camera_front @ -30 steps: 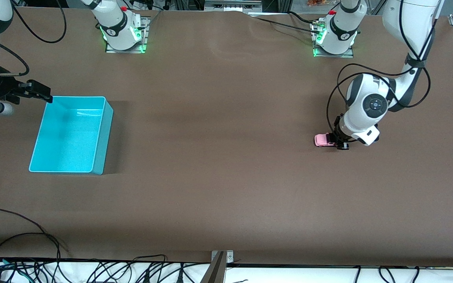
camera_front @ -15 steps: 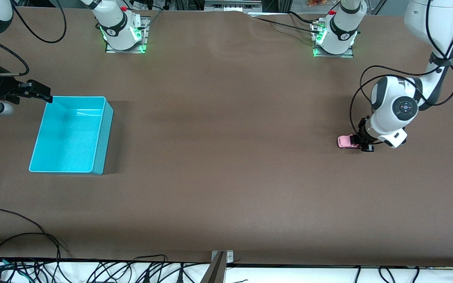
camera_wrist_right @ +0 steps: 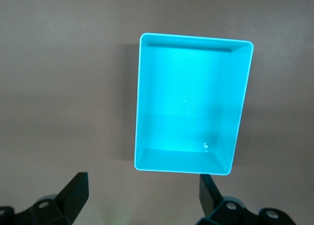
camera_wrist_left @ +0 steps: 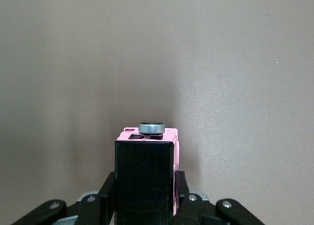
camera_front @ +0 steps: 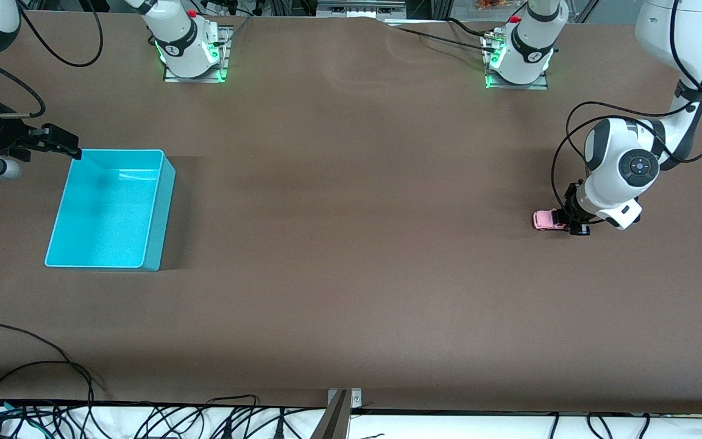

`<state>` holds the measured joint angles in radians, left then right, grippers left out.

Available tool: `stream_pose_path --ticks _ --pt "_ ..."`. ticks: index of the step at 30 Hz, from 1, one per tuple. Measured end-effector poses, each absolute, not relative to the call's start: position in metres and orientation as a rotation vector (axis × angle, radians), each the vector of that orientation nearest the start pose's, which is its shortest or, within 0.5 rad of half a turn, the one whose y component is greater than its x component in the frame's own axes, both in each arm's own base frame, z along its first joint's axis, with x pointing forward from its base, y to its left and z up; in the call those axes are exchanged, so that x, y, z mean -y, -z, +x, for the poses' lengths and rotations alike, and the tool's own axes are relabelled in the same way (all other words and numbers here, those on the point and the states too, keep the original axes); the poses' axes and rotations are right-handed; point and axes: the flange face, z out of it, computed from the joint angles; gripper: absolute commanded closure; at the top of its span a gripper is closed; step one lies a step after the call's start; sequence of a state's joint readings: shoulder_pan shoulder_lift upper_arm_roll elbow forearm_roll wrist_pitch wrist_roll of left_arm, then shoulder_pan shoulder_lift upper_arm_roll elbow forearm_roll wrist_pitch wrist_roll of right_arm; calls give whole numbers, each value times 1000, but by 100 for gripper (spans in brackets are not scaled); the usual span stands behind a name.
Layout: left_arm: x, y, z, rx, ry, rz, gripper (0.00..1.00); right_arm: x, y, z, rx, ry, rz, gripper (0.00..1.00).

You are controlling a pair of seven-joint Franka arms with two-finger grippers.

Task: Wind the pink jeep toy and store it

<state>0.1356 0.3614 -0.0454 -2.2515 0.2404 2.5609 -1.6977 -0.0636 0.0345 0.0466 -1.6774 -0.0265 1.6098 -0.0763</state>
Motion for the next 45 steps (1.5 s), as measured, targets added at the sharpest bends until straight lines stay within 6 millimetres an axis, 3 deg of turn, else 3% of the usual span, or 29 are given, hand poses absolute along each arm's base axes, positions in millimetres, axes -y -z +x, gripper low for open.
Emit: stream_pose_path --ticks 5,10,18,24,34,45 --pt "-47 -200 540 -2321 -83 2276 0 13 -558 562 97 -163 -3156 0" --pt "-53 -220 556 -2367 -63 2288 0 13 -558 562 97 -163 -3156 0" --pt "-45 -285 581 -2400 -55 2322 0 13 -558 562 97 -163 -3156 0" --pt "-38 -342 599 -2320 -9 2417 0 13 -558 562 97 -163 -3156 0" --pt "-41 -438 625 -1932 17 2638 0 13 -558 562 96 -163 -3156 0" --pt "-45 -505 636 -1263 -18 2972 0 13 -558 562 95 -162 -3156 0"
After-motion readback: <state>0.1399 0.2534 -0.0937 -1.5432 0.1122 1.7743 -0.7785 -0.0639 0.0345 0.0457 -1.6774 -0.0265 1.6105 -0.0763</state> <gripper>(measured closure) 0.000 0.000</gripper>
